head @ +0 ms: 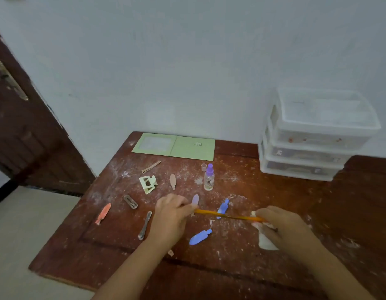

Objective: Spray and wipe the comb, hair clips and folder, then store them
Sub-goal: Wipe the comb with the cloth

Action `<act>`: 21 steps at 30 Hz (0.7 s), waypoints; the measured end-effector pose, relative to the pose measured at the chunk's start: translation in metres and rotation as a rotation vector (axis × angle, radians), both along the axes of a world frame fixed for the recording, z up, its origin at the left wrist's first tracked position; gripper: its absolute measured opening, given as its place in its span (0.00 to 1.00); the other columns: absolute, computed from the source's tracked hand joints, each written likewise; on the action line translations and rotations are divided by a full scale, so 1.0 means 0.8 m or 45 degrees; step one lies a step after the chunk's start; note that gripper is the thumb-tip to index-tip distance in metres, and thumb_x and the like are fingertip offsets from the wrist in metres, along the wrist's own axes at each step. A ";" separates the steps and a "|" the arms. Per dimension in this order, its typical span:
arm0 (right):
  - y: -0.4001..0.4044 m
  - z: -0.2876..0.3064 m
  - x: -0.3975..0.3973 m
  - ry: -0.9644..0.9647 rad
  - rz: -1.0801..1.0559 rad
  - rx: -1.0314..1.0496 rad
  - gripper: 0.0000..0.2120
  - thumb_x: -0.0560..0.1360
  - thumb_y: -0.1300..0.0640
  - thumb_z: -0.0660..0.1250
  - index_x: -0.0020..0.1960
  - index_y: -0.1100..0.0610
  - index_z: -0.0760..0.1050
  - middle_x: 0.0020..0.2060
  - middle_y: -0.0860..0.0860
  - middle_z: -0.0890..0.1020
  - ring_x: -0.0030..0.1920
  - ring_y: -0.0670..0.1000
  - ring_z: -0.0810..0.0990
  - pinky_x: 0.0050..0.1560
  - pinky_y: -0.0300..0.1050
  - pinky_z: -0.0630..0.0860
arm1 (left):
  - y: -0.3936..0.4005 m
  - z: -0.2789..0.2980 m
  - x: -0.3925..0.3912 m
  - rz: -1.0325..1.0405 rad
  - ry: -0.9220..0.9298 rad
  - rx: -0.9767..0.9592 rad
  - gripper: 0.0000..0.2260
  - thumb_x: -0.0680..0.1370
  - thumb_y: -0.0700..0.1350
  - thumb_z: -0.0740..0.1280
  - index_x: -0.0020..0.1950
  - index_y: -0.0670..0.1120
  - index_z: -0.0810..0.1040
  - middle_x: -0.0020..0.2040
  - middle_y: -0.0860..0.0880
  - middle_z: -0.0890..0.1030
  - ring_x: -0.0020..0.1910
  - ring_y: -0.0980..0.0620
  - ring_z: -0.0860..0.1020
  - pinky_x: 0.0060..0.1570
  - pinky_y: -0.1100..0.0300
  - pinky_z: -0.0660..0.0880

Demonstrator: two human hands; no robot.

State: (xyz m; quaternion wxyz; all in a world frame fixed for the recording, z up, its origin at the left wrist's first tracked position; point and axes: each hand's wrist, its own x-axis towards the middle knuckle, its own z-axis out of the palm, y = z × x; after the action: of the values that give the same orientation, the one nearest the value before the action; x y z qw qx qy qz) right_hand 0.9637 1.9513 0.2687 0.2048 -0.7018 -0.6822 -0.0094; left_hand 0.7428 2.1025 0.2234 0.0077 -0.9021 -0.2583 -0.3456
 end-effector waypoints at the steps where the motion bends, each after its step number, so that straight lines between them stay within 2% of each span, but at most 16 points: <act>1: 0.001 -0.006 -0.001 -0.083 0.038 0.110 0.08 0.72 0.51 0.59 0.44 0.52 0.75 0.28 0.42 0.72 0.25 0.40 0.69 0.25 0.28 0.62 | -0.002 0.004 0.001 0.088 -0.082 -0.018 0.10 0.71 0.43 0.59 0.49 0.55 0.72 0.38 0.52 0.79 0.39 0.53 0.67 0.31 0.59 0.66; 3: 0.004 -0.014 -0.006 -0.071 0.016 0.311 0.08 0.73 0.52 0.56 0.48 0.52 0.71 0.28 0.48 0.75 0.24 0.46 0.72 0.24 0.32 0.64 | -0.017 0.024 0.007 0.359 -0.293 -0.264 0.13 0.72 0.46 0.63 0.56 0.52 0.74 0.48 0.46 0.80 0.49 0.51 0.68 0.43 0.52 0.71; 5: 0.007 -0.019 -0.014 0.012 -0.053 0.446 0.11 0.78 0.51 0.52 0.50 0.54 0.70 0.28 0.50 0.76 0.25 0.48 0.73 0.27 0.34 0.65 | -0.045 0.048 0.017 0.617 -0.636 -0.887 0.18 0.73 0.44 0.68 0.63 0.46 0.71 0.57 0.46 0.71 0.57 0.52 0.66 0.56 0.56 0.65; 6: 0.009 -0.022 -0.020 0.035 -0.090 0.491 0.12 0.79 0.50 0.50 0.51 0.55 0.70 0.28 0.51 0.76 0.25 0.49 0.73 0.29 0.36 0.65 | -0.062 0.059 0.023 0.654 -0.796 -1.271 0.20 0.73 0.44 0.69 0.63 0.46 0.69 0.59 0.49 0.69 0.57 0.53 0.67 0.60 0.58 0.63; 7: 0.011 -0.026 -0.026 0.043 -0.105 0.530 0.12 0.79 0.51 0.50 0.51 0.55 0.70 0.29 0.51 0.77 0.25 0.50 0.73 0.29 0.37 0.66 | -0.077 0.064 0.029 0.594 -0.892 -1.589 0.19 0.73 0.45 0.68 0.62 0.48 0.68 0.59 0.52 0.71 0.54 0.55 0.70 0.62 0.57 0.65; 8: 0.013 -0.030 -0.033 0.041 -0.110 0.551 0.12 0.79 0.52 0.51 0.52 0.55 0.70 0.29 0.52 0.77 0.25 0.52 0.73 0.28 0.37 0.66 | -0.088 0.065 0.035 0.466 -0.918 -1.797 0.19 0.74 0.46 0.67 0.63 0.48 0.68 0.56 0.54 0.76 0.51 0.58 0.73 0.61 0.55 0.68; 10: 0.015 -0.039 -0.050 0.009 -0.082 0.609 0.12 0.80 0.53 0.50 0.52 0.56 0.70 0.29 0.54 0.77 0.29 0.53 0.72 0.28 0.41 0.69 | -0.101 0.064 0.046 0.226 -0.946 -2.075 0.18 0.76 0.45 0.64 0.65 0.52 0.68 0.45 0.56 0.82 0.48 0.59 0.77 0.54 0.56 0.75; 12: 0.013 -0.041 -0.069 0.011 -0.026 0.637 0.11 0.80 0.54 0.51 0.51 0.56 0.70 0.29 0.55 0.77 0.32 0.52 0.68 0.32 0.40 0.67 | -0.101 0.060 0.053 0.210 -1.019 -2.166 0.14 0.77 0.42 0.62 0.63 0.51 0.69 0.39 0.50 0.82 0.44 0.53 0.79 0.47 0.57 0.77; 13: 0.011 -0.040 -0.076 -0.001 -0.004 0.629 0.11 0.80 0.54 0.51 0.49 0.57 0.70 0.29 0.55 0.76 0.33 0.51 0.66 0.32 0.40 0.65 | -0.098 0.058 0.057 0.243 -1.030 -2.164 0.12 0.78 0.40 0.61 0.60 0.49 0.71 0.38 0.47 0.81 0.42 0.50 0.80 0.46 0.56 0.77; 16: 0.001 -0.032 -0.085 0.016 0.036 0.489 0.10 0.81 0.53 0.51 0.46 0.55 0.69 0.32 0.53 0.72 0.32 0.49 0.66 0.31 0.40 0.64 | -0.094 0.053 0.058 0.273 -0.979 -2.171 0.11 0.79 0.38 0.59 0.61 0.43 0.72 0.40 0.43 0.80 0.42 0.45 0.77 0.48 0.48 0.75; 18: -0.010 -0.033 -0.083 0.068 0.118 0.456 0.04 0.78 0.54 0.56 0.47 0.49 0.69 0.37 0.47 0.70 0.33 0.47 0.71 0.31 0.37 0.70 | -0.093 0.053 0.054 0.244 -0.961 -2.204 0.14 0.80 0.37 0.56 0.65 0.42 0.68 0.40 0.44 0.80 0.40 0.45 0.77 0.49 0.48 0.74; 19: -0.016 -0.036 -0.079 0.183 0.132 0.469 0.06 0.78 0.55 0.57 0.48 0.45 0.69 0.41 0.43 0.71 0.35 0.43 0.74 0.34 0.34 0.73 | -0.094 0.055 0.052 0.214 -0.963 -2.194 0.15 0.80 0.37 0.55 0.67 0.44 0.67 0.38 0.45 0.80 0.39 0.47 0.77 0.47 0.49 0.74; 21: -0.022 -0.033 -0.069 0.508 0.042 0.458 0.19 0.75 0.60 0.61 0.54 0.35 0.69 0.47 0.37 0.72 0.41 0.35 0.76 0.43 0.23 0.70 | -0.093 0.050 0.047 0.158 -0.936 -2.139 0.16 0.80 0.37 0.53 0.68 0.46 0.66 0.36 0.46 0.79 0.35 0.50 0.78 0.44 0.52 0.74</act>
State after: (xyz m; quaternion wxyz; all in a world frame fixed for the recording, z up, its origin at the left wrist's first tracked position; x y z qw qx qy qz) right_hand 0.9087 1.9335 0.2420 0.4568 -0.6308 -0.6271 0.0112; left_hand 0.7801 2.0278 0.2635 -0.7144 -0.4290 -0.4587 -0.3086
